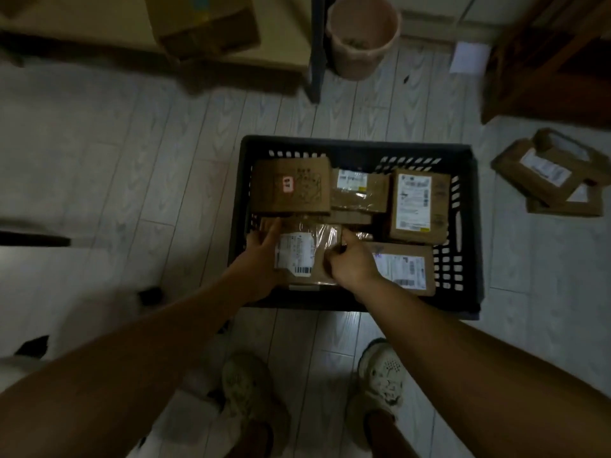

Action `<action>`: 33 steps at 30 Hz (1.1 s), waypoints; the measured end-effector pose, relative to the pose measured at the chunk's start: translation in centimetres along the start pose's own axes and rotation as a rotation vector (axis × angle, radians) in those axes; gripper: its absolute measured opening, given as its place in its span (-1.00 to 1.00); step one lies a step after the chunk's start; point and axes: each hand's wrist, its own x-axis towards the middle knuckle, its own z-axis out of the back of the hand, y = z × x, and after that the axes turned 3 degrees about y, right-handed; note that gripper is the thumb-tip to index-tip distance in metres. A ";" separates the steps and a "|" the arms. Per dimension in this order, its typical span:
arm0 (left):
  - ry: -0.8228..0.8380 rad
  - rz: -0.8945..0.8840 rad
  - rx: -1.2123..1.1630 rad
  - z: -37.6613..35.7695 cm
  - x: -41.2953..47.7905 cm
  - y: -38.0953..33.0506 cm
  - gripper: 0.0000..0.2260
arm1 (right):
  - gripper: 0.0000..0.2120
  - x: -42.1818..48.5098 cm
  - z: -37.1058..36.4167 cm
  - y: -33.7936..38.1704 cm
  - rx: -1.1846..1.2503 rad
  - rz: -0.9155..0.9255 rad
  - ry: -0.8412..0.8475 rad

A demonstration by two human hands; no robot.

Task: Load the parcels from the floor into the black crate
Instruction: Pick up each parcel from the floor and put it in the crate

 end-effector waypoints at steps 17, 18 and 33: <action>0.004 0.020 0.410 -5.1 8.1 6.8 0.01 | -0.42 7.3 -5.2 -5.4 -0.042 -0.043 0.095; -0.040 -0.015 0.540 -5.0 8.2 6.8 -0.01 | -0.43 7.4 -5.3 -5.4 -0.038 -0.035 0.090; -0.089 -0.137 0.788 -2.2 8.9 7.1 -0.22 | -0.62 7.2 -5.0 -2.7 -0.069 -0.034 0.104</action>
